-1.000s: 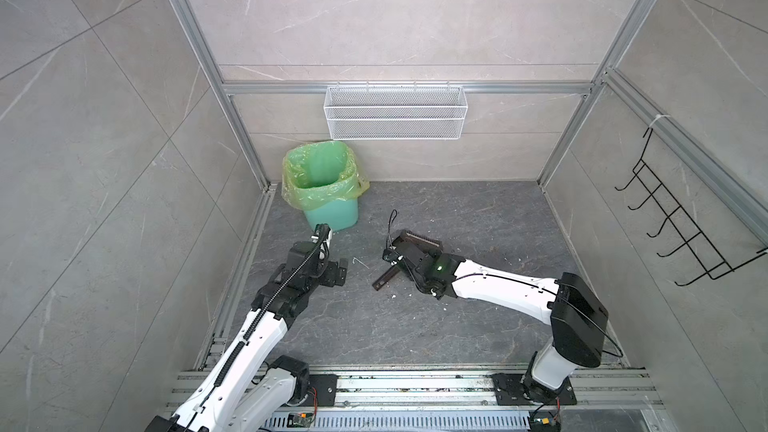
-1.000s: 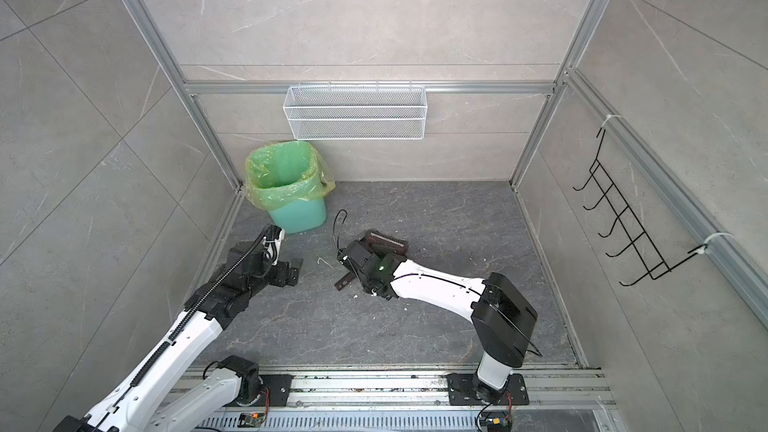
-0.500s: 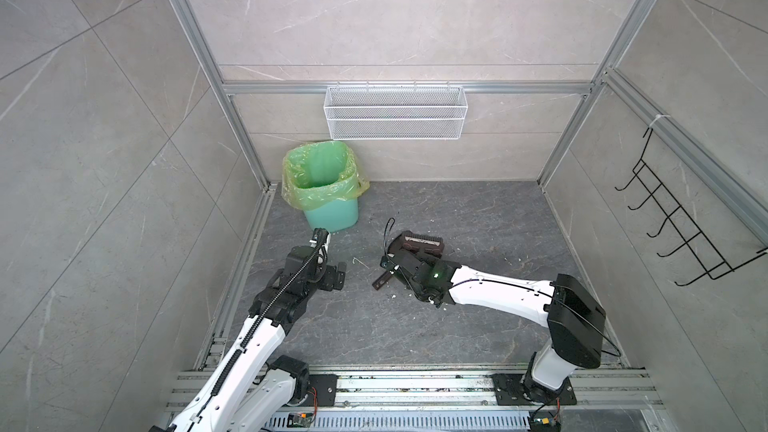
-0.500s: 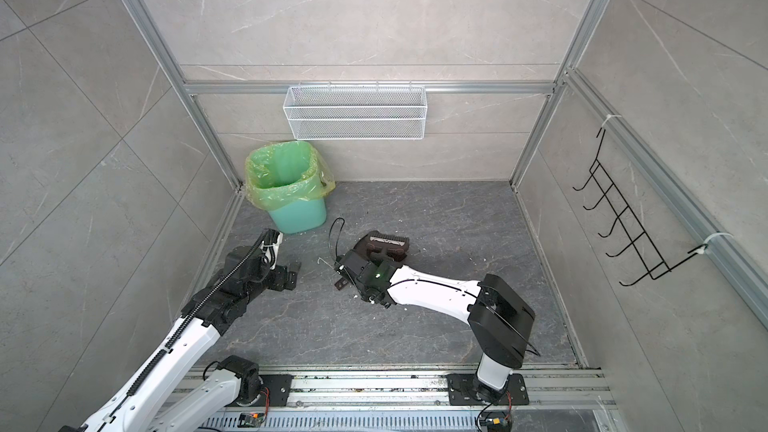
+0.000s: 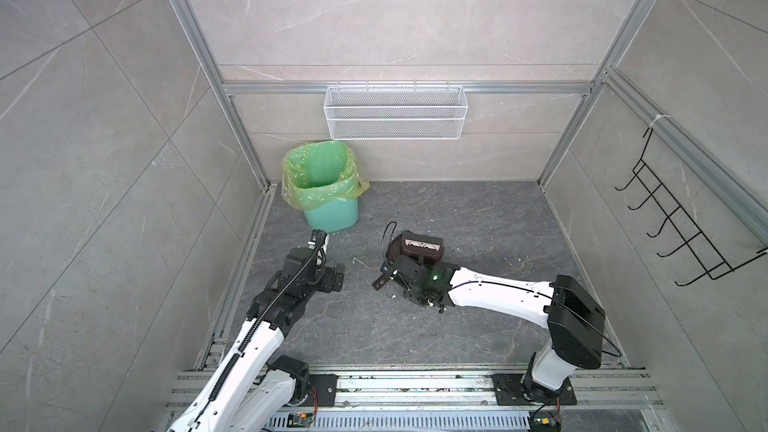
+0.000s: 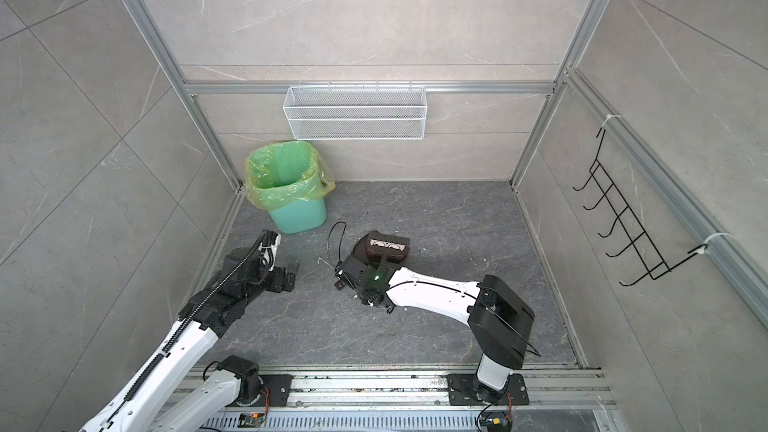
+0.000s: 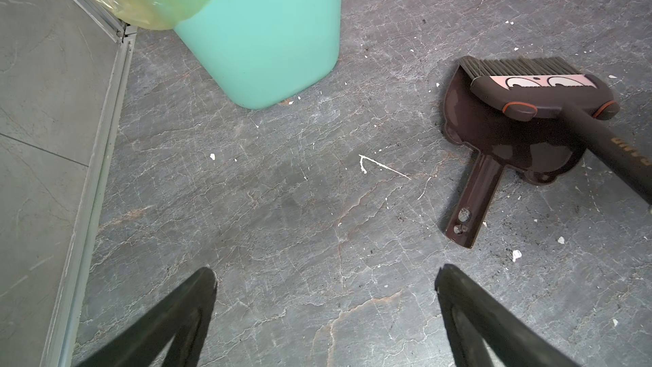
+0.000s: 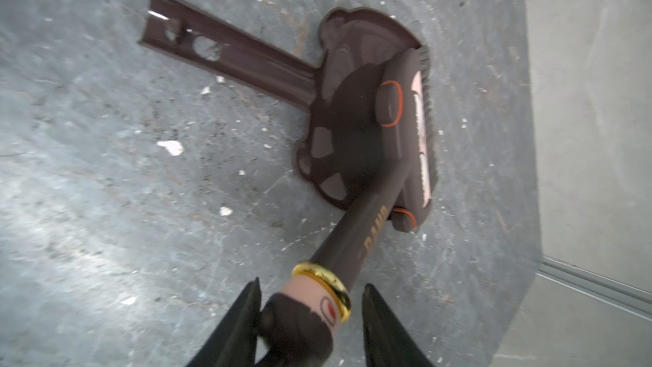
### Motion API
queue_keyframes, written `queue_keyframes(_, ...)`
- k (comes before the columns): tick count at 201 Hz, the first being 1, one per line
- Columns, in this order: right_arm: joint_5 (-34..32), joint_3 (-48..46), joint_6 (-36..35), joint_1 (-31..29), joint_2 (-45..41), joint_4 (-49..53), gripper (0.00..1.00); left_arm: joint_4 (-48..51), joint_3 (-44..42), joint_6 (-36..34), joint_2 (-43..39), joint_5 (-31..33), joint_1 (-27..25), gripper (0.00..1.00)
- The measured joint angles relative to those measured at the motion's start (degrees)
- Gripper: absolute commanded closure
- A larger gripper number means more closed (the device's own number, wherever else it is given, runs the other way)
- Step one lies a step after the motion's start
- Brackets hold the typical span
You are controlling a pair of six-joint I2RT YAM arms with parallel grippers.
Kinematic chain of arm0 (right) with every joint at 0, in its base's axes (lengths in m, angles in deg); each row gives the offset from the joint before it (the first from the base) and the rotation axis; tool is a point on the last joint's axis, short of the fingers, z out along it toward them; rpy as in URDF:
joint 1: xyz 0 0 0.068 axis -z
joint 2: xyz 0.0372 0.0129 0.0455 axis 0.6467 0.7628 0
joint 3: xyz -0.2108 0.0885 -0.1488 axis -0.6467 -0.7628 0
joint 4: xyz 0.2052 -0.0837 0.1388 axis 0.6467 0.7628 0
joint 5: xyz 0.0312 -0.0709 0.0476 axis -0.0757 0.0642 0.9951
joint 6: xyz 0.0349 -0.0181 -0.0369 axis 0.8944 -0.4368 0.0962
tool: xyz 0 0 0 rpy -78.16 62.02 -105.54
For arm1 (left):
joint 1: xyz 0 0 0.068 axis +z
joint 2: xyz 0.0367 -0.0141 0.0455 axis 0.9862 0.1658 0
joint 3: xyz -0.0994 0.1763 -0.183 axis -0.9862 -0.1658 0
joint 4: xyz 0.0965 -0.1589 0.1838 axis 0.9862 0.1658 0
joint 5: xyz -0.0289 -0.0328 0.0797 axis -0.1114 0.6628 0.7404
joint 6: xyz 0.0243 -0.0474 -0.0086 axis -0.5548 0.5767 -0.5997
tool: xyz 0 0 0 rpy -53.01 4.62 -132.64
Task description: Sweep away the paper scraps from the table
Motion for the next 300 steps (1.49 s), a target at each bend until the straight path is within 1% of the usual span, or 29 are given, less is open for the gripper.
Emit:
queue_keyframes(42,5.57,-0.15,3.52,-0.07,-0.13,1.53,0.46,-0.92,-0.59,-0.02,2.69,0.02,0.00,0.00)
queue_keyframes(84,11.67,-0.13,5.44,-0.07,-1.18,2.71,0.41,-3.69,-1.92,-0.04,5.79,0.24,0.17,0.00)
queue_keyframes(103,14.60,0.00,5.99,-0.07,-2.03,3.63,0.38,-5.44,-2.40,-0.07,6.75,0.26,1.09,0.00)
queue_keyframes(117,16.37,0.00,6.38,-0.07,-3.26,4.20,0.33,-6.54,-2.64,-0.09,7.23,0.26,2.12,0.00)
queue_keyframes(129,17.70,0.00,6.86,0.11,-5.09,4.46,0.29,-7.61,-2.84,-0.31,7.48,0.35,3.21,0.00)
queue_keyframes(144,19.45,0.00,7.10,1.22,-8.46,4.04,0.28,-9.92,-3.48,-0.52,7.52,0.87,4.74,0.00)
queue_keyframes(159,20.81,-0.04,7.30,4.42,-12.44,2.45,0.26,-12.96,-4.39,-0.94,8.09,1.75,6.80,0.00)
queue_keyframes(174,21.16,-1.05,7.61,10.03,-16.70,-1.60,0.21,-16.65,-5.66,-1.68,9.33,2.99,8.72,0.00)
queue_keyframes(182,20.87,-2.27,7.85,13.31,-18.75,-4.09,0.17,-19.15,-6.64,-2.40,10.21,3.69,9.46,0.00)
queue_keyframes(195,19.67,-5.68,8.70,19.50,-22.16,-8.92,0.06,-23.61,-8.63,-3.76,11.72,4.92,10.32,0.00)
queue_keyframes(206,18.32,-9.49,9.09,24.90,-24.57,-13.49,0.01,-27.65,-10.54,-5.01,13.20,5.88,10.84,0.00)
queue_keyframes(222,15.85,-14.60,10.27,32.57,-26.25,-19.32,0.01,-33.22,-12.83,-6.05,15.93,6.40,12.02,0.00)
queue_keyframes(241,12.50,-19.54,11.67,39.71,-25.75,-25.79,0.01,-39.65,-14.82,-6.38,19.69,6.49,13.90,0.00)
queue_keyframes(260,8.09,-23.10,13.16,43.93,-23.56,-31.82,0.01,-45.53,-15.98,-6.36,23.91,6.05,15.76,0.00)
queue_keyframes(292,1.09,-31.23,14.62,46.25,-20.31,-43.74,0.00,-54.36,-17.38,-6.23,29.75,4.48,17.42,0.00)
queue_keyframes(300,-0.35,-33.48,14.71,46.84,-19.96,-46.62,0.00,-55.08,-17.40,-6.12,30.71,4.04,17.62,0.00)
